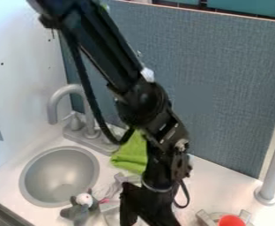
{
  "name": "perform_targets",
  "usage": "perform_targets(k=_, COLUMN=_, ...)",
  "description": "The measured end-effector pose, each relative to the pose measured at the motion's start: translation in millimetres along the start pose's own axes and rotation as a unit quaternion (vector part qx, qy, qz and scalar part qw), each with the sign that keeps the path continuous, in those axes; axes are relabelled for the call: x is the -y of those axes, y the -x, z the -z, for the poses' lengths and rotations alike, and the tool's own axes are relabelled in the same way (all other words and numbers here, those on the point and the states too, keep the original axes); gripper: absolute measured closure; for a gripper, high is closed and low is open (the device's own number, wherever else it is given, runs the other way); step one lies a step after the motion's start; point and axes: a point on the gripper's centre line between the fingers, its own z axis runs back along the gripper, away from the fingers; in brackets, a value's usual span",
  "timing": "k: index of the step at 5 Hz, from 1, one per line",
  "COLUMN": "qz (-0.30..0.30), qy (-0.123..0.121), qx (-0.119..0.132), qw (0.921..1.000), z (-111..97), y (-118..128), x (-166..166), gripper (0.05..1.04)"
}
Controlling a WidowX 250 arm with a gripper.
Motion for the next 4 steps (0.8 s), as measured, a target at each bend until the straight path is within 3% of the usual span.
perform_targets(k=4, qz=-0.022, qy=-0.002, qx=-0.033, qw=0.9992, z=51.8, y=-23.1, x=4.8, gripper=0.079)
